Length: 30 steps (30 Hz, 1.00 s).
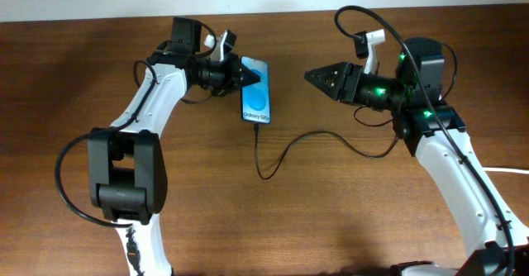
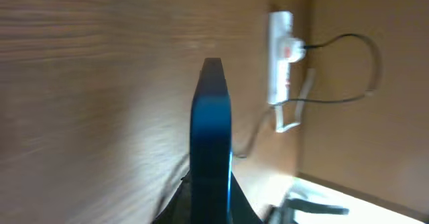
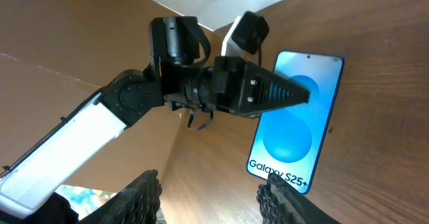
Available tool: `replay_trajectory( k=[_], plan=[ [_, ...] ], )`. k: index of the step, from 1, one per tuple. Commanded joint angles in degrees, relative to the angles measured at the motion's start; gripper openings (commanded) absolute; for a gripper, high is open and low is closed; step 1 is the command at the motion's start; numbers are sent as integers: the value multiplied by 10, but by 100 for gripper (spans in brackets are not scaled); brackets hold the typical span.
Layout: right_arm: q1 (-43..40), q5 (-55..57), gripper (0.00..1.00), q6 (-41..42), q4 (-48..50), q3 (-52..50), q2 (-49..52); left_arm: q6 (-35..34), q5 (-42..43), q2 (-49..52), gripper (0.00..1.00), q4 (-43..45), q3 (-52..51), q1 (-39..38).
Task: Plug charger to phone and switch on socket
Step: 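Lower the phone flat onto the table with the left gripper and release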
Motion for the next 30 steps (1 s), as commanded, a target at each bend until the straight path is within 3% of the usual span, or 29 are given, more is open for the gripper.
replay_trajectory(
  k=[1,9,13,20,30],
  plan=[
    [-2,-7,53,-17,1,5,1,64,-42,9,0,-12,6,3],
    [-2,-7,53,-21,-18,5,1,64,-42,46,0,-12,6,3],
    [-2,-7,53,-21,-18,5,1,64,-103,49,0,-17,6,3],
    [-2,-5,53,-21,-18,5,1,64,-123,49,0,-20,6,2],
    [-2,-5,53,-21,-18,5,1,64,-127,49,2,-23,6,2]
  ],
)
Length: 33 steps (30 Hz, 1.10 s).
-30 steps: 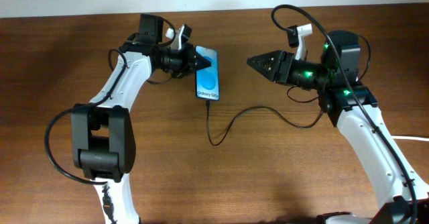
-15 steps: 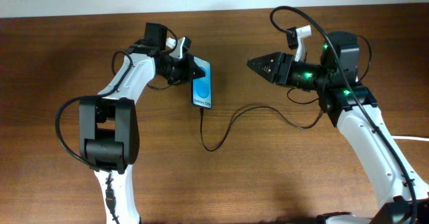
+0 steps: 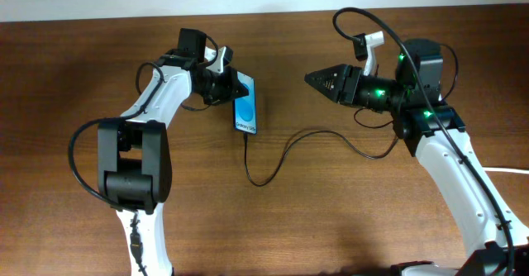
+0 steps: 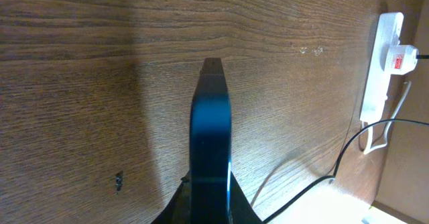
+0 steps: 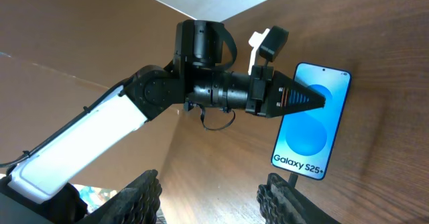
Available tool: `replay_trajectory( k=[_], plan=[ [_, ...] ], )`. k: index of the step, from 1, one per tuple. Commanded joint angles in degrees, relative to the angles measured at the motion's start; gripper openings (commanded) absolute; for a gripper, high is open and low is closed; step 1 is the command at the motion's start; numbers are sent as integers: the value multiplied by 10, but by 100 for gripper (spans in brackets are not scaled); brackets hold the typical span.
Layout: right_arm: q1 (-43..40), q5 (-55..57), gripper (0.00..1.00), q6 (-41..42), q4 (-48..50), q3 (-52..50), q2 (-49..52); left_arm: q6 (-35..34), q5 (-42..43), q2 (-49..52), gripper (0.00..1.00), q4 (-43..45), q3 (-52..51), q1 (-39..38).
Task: Plug charger to phone and switch on socket
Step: 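Lower the phone flat onto the table with the left gripper and release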
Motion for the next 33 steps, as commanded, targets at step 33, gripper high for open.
replay_trajectory(
  k=[33],
  plan=[
    [-2,-5,53,-14,0,5,1,9,-89,-1,14,-70,6,2]
  ],
)
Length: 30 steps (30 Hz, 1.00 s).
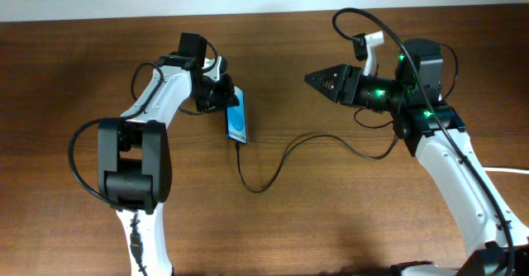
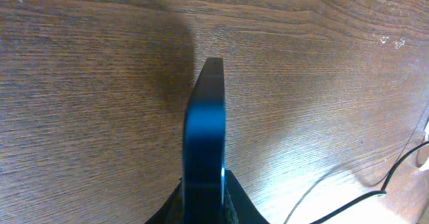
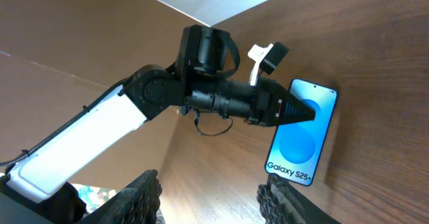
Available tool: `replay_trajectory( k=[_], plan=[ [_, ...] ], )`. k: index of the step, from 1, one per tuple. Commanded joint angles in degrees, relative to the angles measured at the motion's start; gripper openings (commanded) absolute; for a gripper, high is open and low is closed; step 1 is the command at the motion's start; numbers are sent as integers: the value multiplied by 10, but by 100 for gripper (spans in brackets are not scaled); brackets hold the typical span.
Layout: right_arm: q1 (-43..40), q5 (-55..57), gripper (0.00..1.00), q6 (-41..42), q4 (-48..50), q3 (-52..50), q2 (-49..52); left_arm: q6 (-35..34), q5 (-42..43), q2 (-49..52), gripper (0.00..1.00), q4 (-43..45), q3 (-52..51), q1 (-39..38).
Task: Plug charger to phone and switch on socket
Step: 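Lower the phone flat onto the table with the left gripper and release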
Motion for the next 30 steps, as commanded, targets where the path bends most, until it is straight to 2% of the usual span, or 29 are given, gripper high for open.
replay_trajectory(
  k=[1,8,13,18,23,30],
  plan=[
    [-2,-5,53,-10,0,5,1,7,1,-1,15,-1,6,2],
    [-2,-5,53,-10,0,5,1,7,-12,-1,20,-3,6,2],
    [-2,-5,53,-10,0,5,1,7,-19,-1,39,-3,6,2],
    [-2,-5,53,-10,0,5,1,7,-29,-1,52,-5,6,2],
    [-2,-5,53,-10,0,5,1,7,-70,-1,57,-17,6,2],
    [-2,-5,53,-10,0,5,1,7,-119,-1,57,-24,6,2]
  ],
)
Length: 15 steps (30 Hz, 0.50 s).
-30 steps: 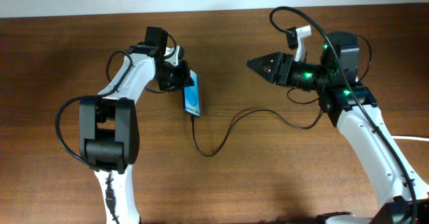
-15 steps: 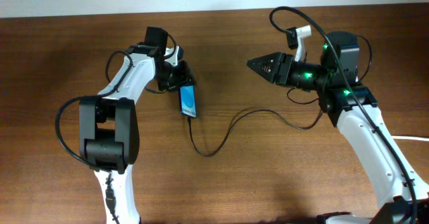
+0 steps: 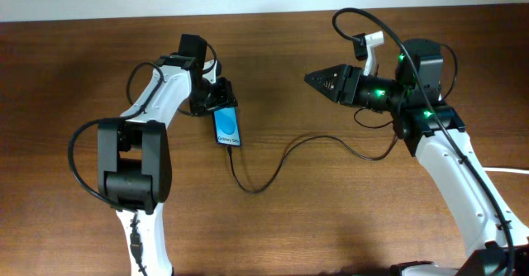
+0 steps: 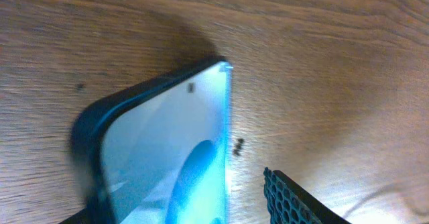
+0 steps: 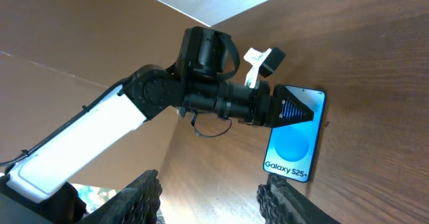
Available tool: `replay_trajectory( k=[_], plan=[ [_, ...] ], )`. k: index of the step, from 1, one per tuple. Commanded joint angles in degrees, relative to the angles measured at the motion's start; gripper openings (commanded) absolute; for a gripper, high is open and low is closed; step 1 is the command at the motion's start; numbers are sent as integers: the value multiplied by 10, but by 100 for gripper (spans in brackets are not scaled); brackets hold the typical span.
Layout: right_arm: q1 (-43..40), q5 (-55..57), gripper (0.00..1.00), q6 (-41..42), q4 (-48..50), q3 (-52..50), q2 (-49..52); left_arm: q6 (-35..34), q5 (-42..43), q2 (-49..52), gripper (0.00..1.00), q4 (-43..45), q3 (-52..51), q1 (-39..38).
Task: Plug charger to phone and switch on socket
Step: 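Lower the phone flat onto the table with the left gripper and release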
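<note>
The blue-screened phone [image 3: 226, 126] lies flat on the wooden table, screen up, and also shows in the right wrist view [image 5: 291, 153]. A black charger cable [image 3: 281, 156] is plugged into its near end and loops off to the right. My left gripper [image 3: 221, 97] is open at the phone's far end. In the left wrist view the phone [image 4: 161, 137] lies between its spread fingers [image 4: 295, 197]. My right gripper [image 3: 307, 78] hangs open and empty to the right, pointing at the phone, seen again in its wrist view [image 5: 211, 184]. The socket is out of view.
Bare wooden table [image 3: 347, 218] spreads out in front of both arms. A white cable [image 3: 506, 170] enters at the right edge. A pale wall borders the table's far edge.
The phone was held on its edge in my left gripper. Now it lies flat, screen up, slightly further left, and the left gripper has opened. The right arm has not moved.
At first my left gripper held the phone, cable plugged in, near the table's far middle. At each later moment it was further left and nearer the front, still gripped edge-on. Now it rests flat and released. The right gripper stayed open and still throughout.
</note>
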Motion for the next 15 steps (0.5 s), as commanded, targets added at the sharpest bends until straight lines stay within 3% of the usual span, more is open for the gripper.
replay_trajectory(
  k=[1,15],
  plan=[
    [-2,-5,53,-10,0,5,1,7,-30,-2,57,0,5,2],
    [-2,-5,53,-10,0,5,1,7,-30,-2,56,2,5,0]
  ],
)
